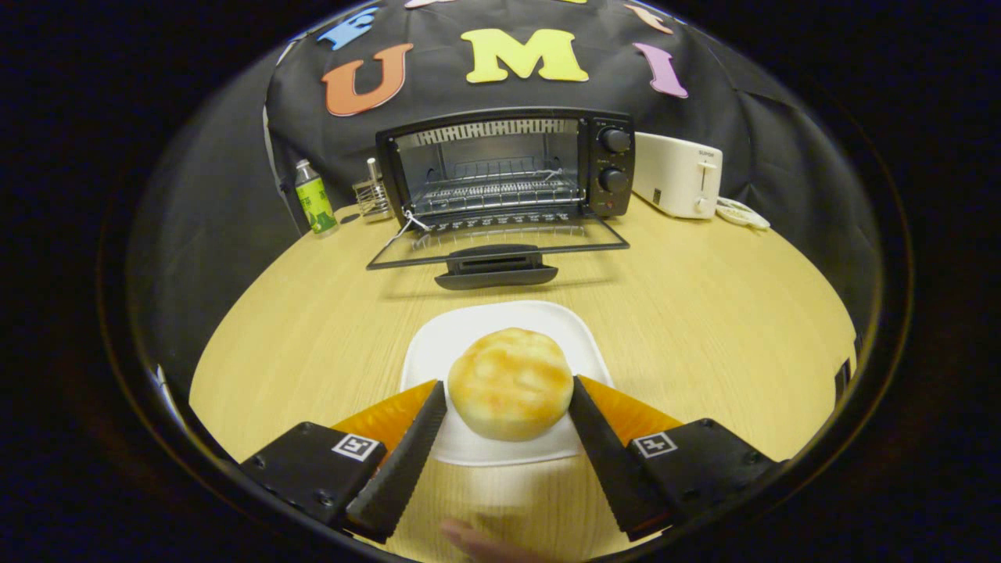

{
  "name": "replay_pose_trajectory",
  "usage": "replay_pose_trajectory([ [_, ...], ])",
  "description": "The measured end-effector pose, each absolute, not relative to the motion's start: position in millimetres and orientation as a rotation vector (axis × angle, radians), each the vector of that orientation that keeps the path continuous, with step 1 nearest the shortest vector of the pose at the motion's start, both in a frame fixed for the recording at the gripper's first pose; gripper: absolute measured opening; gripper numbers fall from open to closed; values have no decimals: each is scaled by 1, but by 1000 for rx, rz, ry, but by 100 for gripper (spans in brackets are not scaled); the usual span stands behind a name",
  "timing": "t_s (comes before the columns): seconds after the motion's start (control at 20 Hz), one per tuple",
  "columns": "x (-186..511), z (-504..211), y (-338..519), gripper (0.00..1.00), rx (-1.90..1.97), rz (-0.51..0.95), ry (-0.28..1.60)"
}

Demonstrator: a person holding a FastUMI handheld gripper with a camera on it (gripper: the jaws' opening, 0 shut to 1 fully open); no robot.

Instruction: Open the toaster oven, put the food inside, and close the toaster oven door.

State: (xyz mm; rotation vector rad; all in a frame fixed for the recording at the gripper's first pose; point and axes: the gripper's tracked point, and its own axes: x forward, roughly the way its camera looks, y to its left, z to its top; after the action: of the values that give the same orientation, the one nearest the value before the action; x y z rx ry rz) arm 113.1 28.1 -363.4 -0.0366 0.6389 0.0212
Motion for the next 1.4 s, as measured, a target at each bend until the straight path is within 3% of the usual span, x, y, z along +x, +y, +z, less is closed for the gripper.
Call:
replay_pose_trajectory([
  [0.55,115,-365,22,99,-50,-64,583],
  [0.95,113,-340,31,83,95,-92,526],
  [1.4,111,-251,56,81,192,93,339],
])
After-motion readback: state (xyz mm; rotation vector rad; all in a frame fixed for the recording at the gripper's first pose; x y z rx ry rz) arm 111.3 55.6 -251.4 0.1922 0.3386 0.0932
